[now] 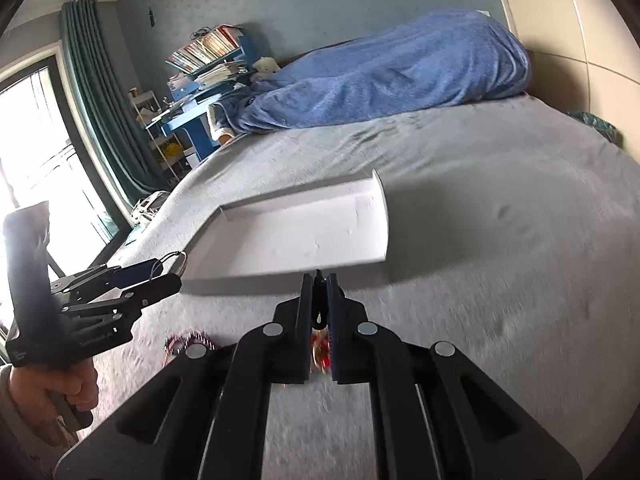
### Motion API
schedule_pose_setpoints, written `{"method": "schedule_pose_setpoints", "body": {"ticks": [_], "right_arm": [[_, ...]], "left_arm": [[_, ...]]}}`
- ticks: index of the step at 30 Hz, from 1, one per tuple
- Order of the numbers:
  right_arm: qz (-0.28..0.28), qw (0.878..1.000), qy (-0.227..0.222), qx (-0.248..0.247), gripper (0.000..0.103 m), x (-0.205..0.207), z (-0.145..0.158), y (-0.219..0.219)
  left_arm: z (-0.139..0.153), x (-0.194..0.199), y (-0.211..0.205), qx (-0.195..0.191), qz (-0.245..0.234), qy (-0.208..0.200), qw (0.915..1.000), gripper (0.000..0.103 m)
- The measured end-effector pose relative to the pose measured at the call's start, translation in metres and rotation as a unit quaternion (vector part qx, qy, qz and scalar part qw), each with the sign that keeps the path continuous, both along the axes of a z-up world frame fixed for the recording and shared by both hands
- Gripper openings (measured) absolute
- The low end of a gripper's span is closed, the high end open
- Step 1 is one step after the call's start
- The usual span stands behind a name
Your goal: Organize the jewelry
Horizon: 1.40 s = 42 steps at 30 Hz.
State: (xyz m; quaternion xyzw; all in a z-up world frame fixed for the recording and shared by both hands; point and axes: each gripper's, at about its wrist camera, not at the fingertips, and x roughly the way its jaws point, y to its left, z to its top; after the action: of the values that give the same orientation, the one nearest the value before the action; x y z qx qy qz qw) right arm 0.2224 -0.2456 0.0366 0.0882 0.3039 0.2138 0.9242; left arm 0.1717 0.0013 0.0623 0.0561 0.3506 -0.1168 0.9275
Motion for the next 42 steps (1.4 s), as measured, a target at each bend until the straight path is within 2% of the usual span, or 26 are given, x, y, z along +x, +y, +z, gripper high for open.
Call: {"method": "schedule_pose_setpoints", "body": {"ticks": [8,14,19,24,25,27,28,30,36,39,42], "right_arm": [[0.025,1.000,0.014,0.011,0.006,0.054,0.006,0.014],[0.038,0.998,0.047,-0.004,0.006,0.104,-0.012,0.025],[0.038,0.996,0.072,-0.027,0.006,0.126,-0.032,0.030],[0.042,0.994,0.088,-0.048,0.007,0.123,-0.047,0.035],[0.041,0.994,0.090,-0.050,0.015,0.123,-0.048,0.036],[0.045,0.994,0.087,-0.047,0.030,0.120,-0.048,0.038],[0.045,0.994,0.083,-0.049,0.033,0.118,-0.047,0.039],[0.046,0.995,0.077,-0.051,0.034,0.115,-0.045,0.039],[0.034,0.996,0.065,-0.046,0.040,0.098,-0.038,0.032],[0.025,0.997,0.059,-0.038,0.041,0.087,-0.033,0.026],[0.021,0.997,0.051,-0.044,0.047,0.073,-0.030,0.023]], "left_arm": [[-0.008,0.042,0.032,-0.015,0.031,0.021,0.9992,0.048],[-0.031,0.073,0.042,-0.023,0.041,0.053,0.9975,0.048],[-0.050,0.091,0.045,-0.026,0.047,0.072,0.9960,0.048],[-0.063,0.097,0.048,-0.034,0.051,0.087,0.9943,0.050],[-0.065,0.097,0.049,-0.038,0.054,0.088,0.9939,0.052],[-0.064,0.094,0.052,-0.047,0.061,0.085,0.9934,0.061],[-0.062,0.091,0.053,-0.048,0.064,0.080,0.9936,0.065],[-0.057,0.083,0.053,-0.043,0.067,0.065,0.9947,0.075],[-0.041,0.054,0.059,-0.043,0.074,0.035,0.9957,0.085],[-0.038,0.036,0.067,-0.055,0.085,0.030,0.9945,0.087],[-0.039,0.016,0.073,-0.063,0.093,0.029,0.9933,0.087]]}}
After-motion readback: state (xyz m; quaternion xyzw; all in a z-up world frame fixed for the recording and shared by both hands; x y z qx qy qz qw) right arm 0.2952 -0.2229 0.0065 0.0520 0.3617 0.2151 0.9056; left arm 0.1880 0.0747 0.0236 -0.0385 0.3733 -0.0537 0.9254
